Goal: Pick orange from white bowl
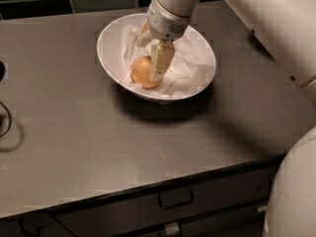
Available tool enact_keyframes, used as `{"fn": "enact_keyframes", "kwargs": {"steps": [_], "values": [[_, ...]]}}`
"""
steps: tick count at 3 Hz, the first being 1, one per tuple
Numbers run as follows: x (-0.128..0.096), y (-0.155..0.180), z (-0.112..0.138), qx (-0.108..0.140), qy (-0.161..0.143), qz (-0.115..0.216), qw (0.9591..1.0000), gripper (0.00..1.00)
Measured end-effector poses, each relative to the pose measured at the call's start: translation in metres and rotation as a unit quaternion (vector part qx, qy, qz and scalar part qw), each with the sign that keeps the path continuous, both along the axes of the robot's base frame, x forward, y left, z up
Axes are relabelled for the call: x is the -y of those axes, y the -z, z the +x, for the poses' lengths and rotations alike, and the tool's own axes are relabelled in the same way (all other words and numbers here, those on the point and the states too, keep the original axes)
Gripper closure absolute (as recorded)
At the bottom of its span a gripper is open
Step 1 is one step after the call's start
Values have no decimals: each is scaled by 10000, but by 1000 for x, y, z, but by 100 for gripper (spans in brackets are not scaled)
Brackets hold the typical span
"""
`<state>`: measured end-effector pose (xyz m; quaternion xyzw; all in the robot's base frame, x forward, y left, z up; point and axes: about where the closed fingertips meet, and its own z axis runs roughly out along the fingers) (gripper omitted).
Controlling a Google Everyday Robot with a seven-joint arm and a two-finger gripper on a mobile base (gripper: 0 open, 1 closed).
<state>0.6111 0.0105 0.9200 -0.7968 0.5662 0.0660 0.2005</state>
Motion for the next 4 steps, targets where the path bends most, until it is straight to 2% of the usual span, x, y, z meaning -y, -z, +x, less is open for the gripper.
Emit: {"fn": "enact_keyframes", "kwargs": {"steps": [3,4], "values": [[1,10,0,-129,8,10,9999,27],[1,10,0,-129,8,10,9999,8]]}}
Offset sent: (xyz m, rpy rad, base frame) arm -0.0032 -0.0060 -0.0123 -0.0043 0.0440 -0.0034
